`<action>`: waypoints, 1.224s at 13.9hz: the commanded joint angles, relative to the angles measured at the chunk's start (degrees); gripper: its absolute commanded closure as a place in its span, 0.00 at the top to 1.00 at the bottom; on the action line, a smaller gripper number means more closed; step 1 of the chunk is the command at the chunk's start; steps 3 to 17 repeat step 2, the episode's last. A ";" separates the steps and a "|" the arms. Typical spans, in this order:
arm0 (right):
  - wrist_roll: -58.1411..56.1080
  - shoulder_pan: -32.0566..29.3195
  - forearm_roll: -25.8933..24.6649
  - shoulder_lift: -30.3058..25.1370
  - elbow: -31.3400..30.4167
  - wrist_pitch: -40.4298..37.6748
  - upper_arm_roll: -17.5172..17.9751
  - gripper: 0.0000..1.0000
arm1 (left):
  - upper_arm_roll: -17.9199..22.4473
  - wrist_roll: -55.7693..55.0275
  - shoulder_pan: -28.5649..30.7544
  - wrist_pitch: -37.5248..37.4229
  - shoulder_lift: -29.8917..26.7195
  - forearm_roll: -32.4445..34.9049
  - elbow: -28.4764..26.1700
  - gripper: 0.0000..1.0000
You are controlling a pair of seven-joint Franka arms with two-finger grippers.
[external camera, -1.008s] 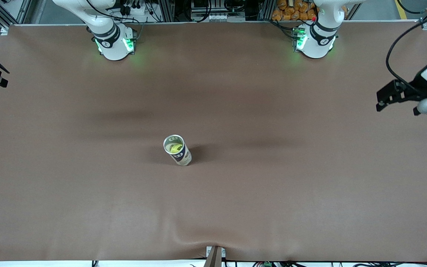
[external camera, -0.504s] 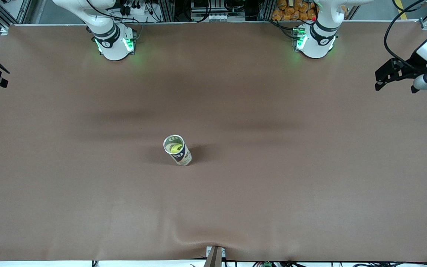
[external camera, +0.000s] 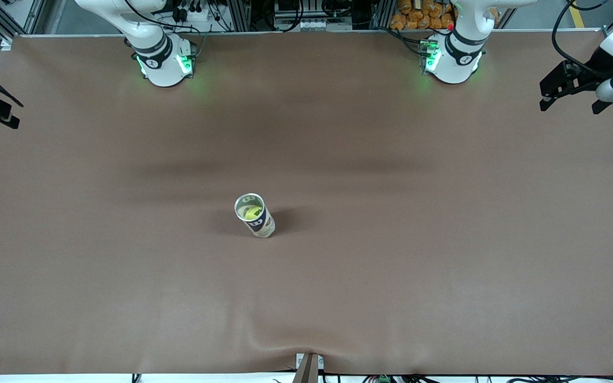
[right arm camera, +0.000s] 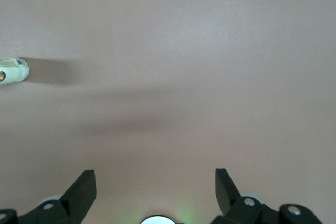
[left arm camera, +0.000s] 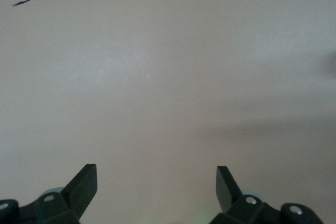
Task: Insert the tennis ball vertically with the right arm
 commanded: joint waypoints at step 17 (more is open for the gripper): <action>1.32 0.86 0.75 -0.26 0.29 -0.07 0.01 1.00 | 0.71 -0.69 0.43 -1.36 2.50 0.42 3.75 1.00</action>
